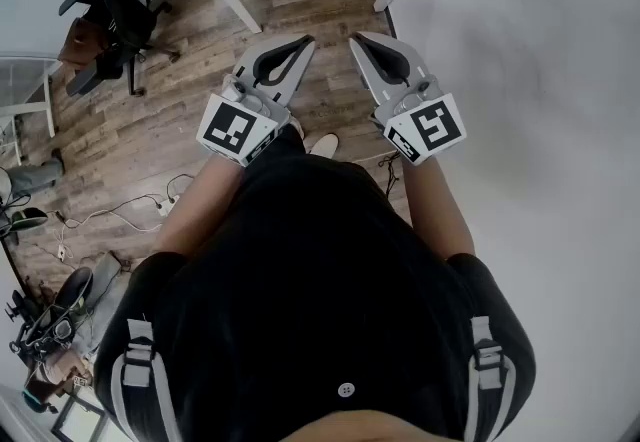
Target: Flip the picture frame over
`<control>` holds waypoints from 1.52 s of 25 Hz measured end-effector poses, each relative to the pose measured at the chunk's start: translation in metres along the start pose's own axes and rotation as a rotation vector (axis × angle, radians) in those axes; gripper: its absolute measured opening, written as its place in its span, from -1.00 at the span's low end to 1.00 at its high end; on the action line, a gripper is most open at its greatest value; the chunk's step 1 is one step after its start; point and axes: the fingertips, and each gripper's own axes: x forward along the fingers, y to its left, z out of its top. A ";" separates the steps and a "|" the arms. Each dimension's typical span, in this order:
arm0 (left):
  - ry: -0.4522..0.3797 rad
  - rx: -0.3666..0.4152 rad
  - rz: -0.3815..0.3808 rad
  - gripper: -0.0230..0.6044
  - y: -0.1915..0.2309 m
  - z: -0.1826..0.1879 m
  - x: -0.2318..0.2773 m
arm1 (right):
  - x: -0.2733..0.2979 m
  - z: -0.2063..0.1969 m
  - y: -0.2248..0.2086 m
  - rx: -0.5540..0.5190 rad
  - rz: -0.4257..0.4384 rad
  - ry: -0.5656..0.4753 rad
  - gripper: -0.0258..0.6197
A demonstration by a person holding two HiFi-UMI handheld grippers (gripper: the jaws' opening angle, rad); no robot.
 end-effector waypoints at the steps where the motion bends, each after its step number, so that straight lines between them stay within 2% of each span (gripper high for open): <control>1: -0.001 -0.003 -0.002 -0.91 0.000 0.001 0.000 | 0.001 0.001 0.000 -0.004 0.000 0.004 -0.89; 6: -0.005 -0.022 0.007 -0.91 0.004 0.005 0.000 | 0.002 0.002 -0.001 -0.001 0.007 0.014 -0.89; 12: -0.009 -0.022 0.026 -0.91 -0.004 0.005 -0.001 | -0.012 0.000 -0.003 0.060 0.014 -0.029 -0.89; 23: -0.006 -0.028 0.028 -0.91 0.006 0.007 -0.002 | -0.005 -0.002 -0.002 0.057 0.015 -0.017 -0.89; 29: 0.002 -0.021 0.022 -0.91 0.014 0.007 0.001 | 0.002 -0.002 -0.010 0.033 -0.014 -0.007 -0.87; 30: 0.005 -0.019 0.023 -0.91 0.017 0.007 0.002 | 0.005 -0.002 -0.011 0.037 -0.011 -0.008 -0.60; 31: 0.008 -0.017 0.024 -0.91 0.020 0.007 0.002 | 0.008 -0.001 -0.013 0.043 -0.009 -0.006 -0.42; 38: 0.016 -0.001 0.017 -0.91 0.034 0.007 0.009 | 0.024 -0.001 -0.026 0.039 -0.035 -0.008 0.06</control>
